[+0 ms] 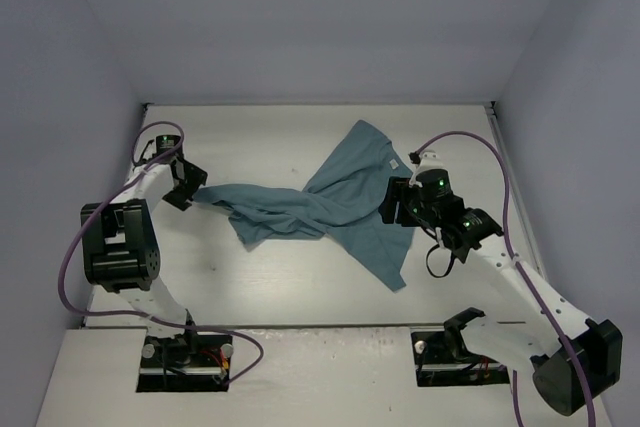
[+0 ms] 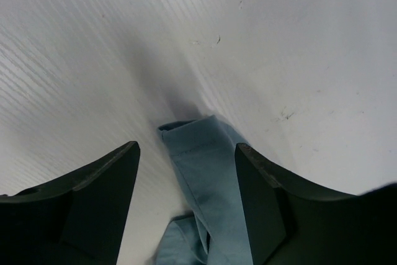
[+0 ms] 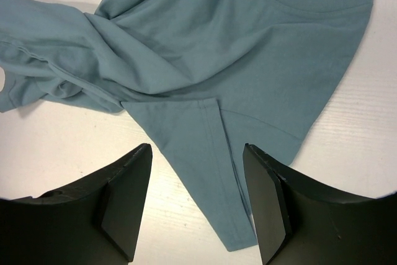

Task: Fold and stack the t-shirts
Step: Flatten out the tshirt

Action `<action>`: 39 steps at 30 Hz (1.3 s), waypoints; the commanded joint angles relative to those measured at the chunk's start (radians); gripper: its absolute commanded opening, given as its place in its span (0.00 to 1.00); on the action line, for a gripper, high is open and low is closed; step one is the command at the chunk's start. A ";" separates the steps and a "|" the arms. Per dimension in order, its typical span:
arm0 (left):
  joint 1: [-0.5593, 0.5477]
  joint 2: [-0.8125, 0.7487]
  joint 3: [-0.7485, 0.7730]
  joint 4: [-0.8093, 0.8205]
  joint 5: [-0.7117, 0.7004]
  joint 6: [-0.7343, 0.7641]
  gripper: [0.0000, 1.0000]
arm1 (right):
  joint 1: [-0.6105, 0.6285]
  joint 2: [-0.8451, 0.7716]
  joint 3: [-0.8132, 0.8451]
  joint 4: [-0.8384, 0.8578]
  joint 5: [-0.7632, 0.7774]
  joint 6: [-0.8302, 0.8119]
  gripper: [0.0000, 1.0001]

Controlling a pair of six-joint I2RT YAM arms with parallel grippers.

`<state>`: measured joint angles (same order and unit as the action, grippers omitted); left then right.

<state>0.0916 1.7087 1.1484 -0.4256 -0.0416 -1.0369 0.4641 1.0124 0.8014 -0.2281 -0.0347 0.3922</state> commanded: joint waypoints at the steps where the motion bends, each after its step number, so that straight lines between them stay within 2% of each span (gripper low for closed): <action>1: 0.017 -0.005 0.003 0.083 -0.029 -0.039 0.57 | -0.005 -0.023 -0.001 0.023 -0.004 0.004 0.58; 14: 0.017 0.009 -0.044 0.136 0.028 -0.084 0.52 | -0.005 0.006 0.007 0.022 0.002 -0.005 0.58; 18: 0.017 0.018 -0.042 0.141 0.024 -0.082 0.35 | -0.005 0.014 0.004 0.021 0.004 -0.007 0.58; 22: 0.017 0.008 -0.031 0.142 0.028 -0.075 0.13 | -0.005 0.019 -0.006 0.023 0.007 -0.011 0.56; 25: 0.017 -0.015 -0.016 0.132 0.028 -0.059 0.00 | -0.005 0.038 -0.019 0.023 0.011 -0.018 0.54; 39: 0.015 -0.184 0.005 0.047 0.030 0.048 0.00 | -0.004 0.271 -0.004 0.027 0.030 -0.028 0.43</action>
<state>0.1013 1.5900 1.0966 -0.3648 -0.0103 -1.0363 0.4641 1.2281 0.7665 -0.2283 -0.0270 0.3601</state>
